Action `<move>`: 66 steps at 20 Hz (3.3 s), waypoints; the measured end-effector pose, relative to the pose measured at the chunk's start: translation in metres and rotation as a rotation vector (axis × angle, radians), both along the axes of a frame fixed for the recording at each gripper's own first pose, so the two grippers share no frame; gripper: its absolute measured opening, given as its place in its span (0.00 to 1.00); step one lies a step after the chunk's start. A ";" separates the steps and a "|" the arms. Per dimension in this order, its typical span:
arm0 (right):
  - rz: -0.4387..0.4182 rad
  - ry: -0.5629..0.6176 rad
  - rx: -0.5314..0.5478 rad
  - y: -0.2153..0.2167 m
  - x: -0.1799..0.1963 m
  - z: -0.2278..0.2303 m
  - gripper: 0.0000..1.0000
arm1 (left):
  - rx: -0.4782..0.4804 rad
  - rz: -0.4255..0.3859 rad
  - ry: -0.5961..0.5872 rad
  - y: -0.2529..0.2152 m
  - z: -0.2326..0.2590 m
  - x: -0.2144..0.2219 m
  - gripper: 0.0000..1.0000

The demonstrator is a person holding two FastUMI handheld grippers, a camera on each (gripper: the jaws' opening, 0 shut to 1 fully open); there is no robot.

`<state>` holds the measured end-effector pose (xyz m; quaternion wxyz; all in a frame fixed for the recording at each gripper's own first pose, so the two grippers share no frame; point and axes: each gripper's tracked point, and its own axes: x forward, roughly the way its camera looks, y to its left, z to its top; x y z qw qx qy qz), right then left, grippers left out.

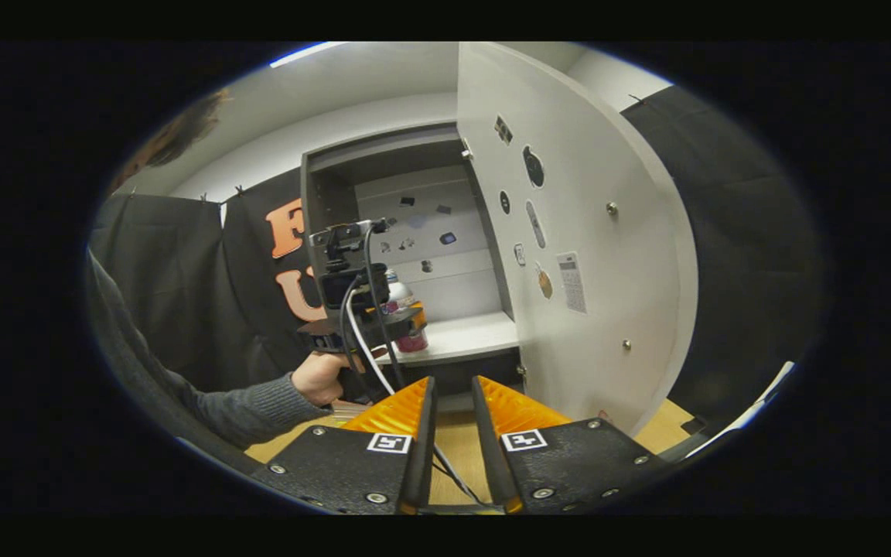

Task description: Open the cabinet door with the right hand, grasp the bottle in the cabinet with the left hand and place it on the coaster, then close the cabinet door with the right hand.

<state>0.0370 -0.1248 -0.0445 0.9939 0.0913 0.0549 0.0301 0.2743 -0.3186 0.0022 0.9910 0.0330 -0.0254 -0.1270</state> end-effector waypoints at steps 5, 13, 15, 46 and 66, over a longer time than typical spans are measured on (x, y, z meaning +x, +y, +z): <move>0.043 0.021 0.008 -0.001 -0.035 -0.006 0.28 | 0.030 0.060 0.020 0.037 -0.029 -0.064 0.85; 0.087 0.149 0.067 -0.005 -0.073 -0.054 0.28 | 0.070 0.129 0.162 0.075 -0.150 -0.156 0.84; 0.104 0.194 0.075 -0.004 -0.082 -0.065 0.28 | 0.099 0.148 0.193 0.086 -0.190 -0.173 0.85; 0.228 0.571 0.099 0.030 -0.104 -0.175 0.29 | 0.061 0.234 0.319 0.138 -0.357 -0.211 0.87; 0.211 0.352 0.126 0.008 -0.110 -0.112 0.29 | 0.039 0.215 0.114 0.127 -0.196 -0.226 0.96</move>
